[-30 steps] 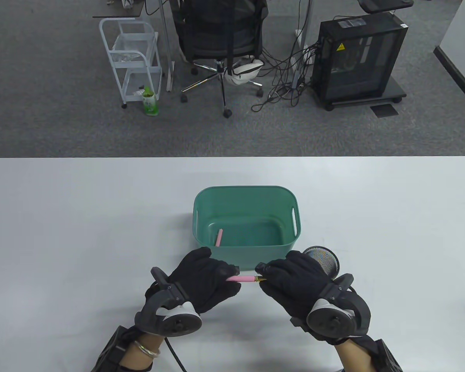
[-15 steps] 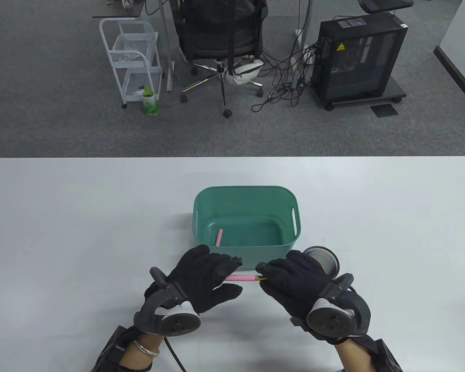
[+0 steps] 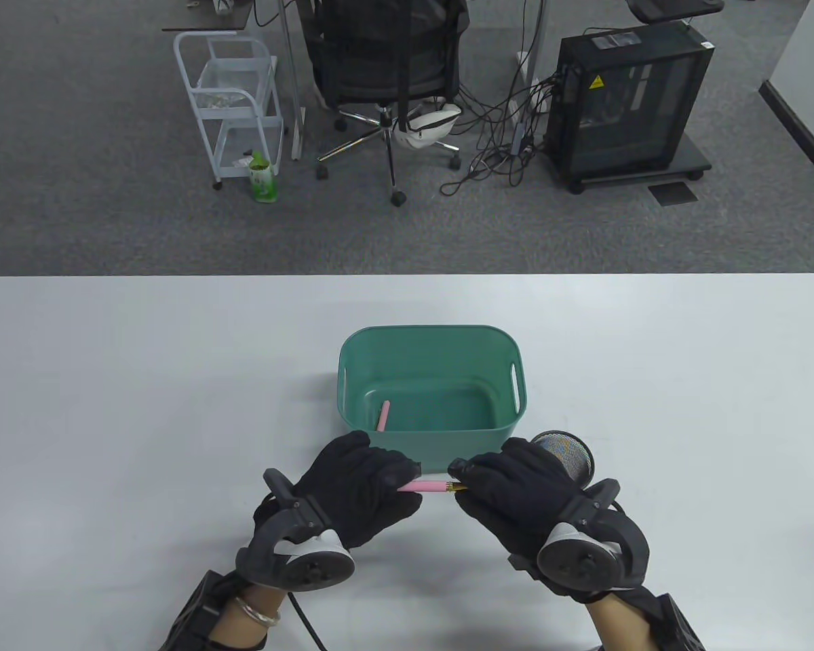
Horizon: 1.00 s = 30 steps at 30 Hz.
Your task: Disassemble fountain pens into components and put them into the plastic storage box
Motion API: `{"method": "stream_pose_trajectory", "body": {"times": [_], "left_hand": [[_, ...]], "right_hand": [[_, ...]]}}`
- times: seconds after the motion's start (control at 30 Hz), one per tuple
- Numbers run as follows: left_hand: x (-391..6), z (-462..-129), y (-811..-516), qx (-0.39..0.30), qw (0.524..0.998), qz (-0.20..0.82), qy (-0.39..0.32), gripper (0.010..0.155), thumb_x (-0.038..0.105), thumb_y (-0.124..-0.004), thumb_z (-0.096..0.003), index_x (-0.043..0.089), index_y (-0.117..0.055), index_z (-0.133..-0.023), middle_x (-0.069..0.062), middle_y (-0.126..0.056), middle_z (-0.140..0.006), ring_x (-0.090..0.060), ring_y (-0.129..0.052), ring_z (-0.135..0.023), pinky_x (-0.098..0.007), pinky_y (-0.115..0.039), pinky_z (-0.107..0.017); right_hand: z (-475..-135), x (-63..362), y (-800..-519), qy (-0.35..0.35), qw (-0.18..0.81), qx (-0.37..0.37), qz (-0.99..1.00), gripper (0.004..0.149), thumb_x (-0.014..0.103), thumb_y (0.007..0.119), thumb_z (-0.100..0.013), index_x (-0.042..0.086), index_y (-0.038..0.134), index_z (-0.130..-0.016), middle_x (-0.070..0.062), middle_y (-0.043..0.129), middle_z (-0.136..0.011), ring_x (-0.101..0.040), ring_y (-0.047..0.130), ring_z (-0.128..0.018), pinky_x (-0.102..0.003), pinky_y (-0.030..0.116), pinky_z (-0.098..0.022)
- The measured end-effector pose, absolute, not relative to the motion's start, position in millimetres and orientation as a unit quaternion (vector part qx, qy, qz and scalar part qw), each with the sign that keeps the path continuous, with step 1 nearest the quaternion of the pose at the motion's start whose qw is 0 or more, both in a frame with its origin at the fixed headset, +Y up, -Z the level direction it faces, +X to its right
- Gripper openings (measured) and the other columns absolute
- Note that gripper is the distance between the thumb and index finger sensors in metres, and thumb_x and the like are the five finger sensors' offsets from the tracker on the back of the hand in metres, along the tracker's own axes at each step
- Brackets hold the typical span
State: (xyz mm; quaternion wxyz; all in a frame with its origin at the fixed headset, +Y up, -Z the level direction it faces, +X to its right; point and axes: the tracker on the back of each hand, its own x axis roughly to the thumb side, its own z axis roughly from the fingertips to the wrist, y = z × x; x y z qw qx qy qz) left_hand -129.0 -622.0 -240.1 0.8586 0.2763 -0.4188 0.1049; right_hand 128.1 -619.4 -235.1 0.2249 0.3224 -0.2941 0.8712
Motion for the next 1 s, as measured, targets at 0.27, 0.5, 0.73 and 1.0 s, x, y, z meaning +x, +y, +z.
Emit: {"method": "stream_pose_trajectory", "body": {"times": [0.27,0.5,0.73,1.0], "left_hand": [[-128.9,-240.6,-622.3,0.273,0.857,0.111,-0.423,0.047,0.05,-0.066,-0.0636,0.015,-0.08,-0.092,-0.001,-0.099,-0.08,-0.018,-0.102,-0.065,-0.049,-0.069,-0.074],[-129.2,-241.5,-622.5,0.272,0.855,0.118,-0.426,0.052,0.051,-0.056,-0.0648,0.014,-0.085,-0.087,-0.003,-0.103,-0.072,-0.019,-0.104,-0.057,-0.049,-0.071,-0.072],[-129.7,-242.1,-622.3,0.27,0.857,0.117,-0.424,0.053,0.051,-0.054,-0.0649,0.014,-0.086,-0.087,-0.003,-0.103,-0.072,-0.019,-0.105,-0.057,-0.049,-0.072,-0.072],[-130.1,-241.6,-622.7,0.271,0.858,0.112,-0.422,0.063,0.057,-0.061,-0.0628,0.014,-0.067,-0.108,-0.005,-0.09,-0.095,-0.023,-0.095,-0.08,-0.052,-0.064,-0.077]], "right_hand": [[-235.0,128.1,-619.5,-0.294,0.226,0.323,0.871,0.041,0.046,0.074,-0.053,0.027,0.083,-0.088,0.002,0.089,-0.08,-0.013,0.091,-0.066,-0.045,0.067,-0.07],[-234.7,127.5,-619.7,-0.294,0.226,0.326,0.87,0.042,0.046,0.074,-0.053,0.026,0.083,-0.088,0.002,0.089,-0.08,-0.013,0.091,-0.066,-0.045,0.067,-0.07],[-234.5,127.0,-619.9,-0.294,0.224,0.326,0.87,0.041,0.046,0.074,-0.052,0.027,0.083,-0.088,0.002,0.089,-0.08,-0.013,0.091,-0.066,-0.045,0.067,-0.07],[-234.8,127.9,-619.7,-0.295,0.226,0.324,0.87,0.041,0.046,0.074,-0.053,0.027,0.083,-0.088,0.002,0.089,-0.08,-0.013,0.091,-0.066,-0.045,0.067,-0.07]]}}
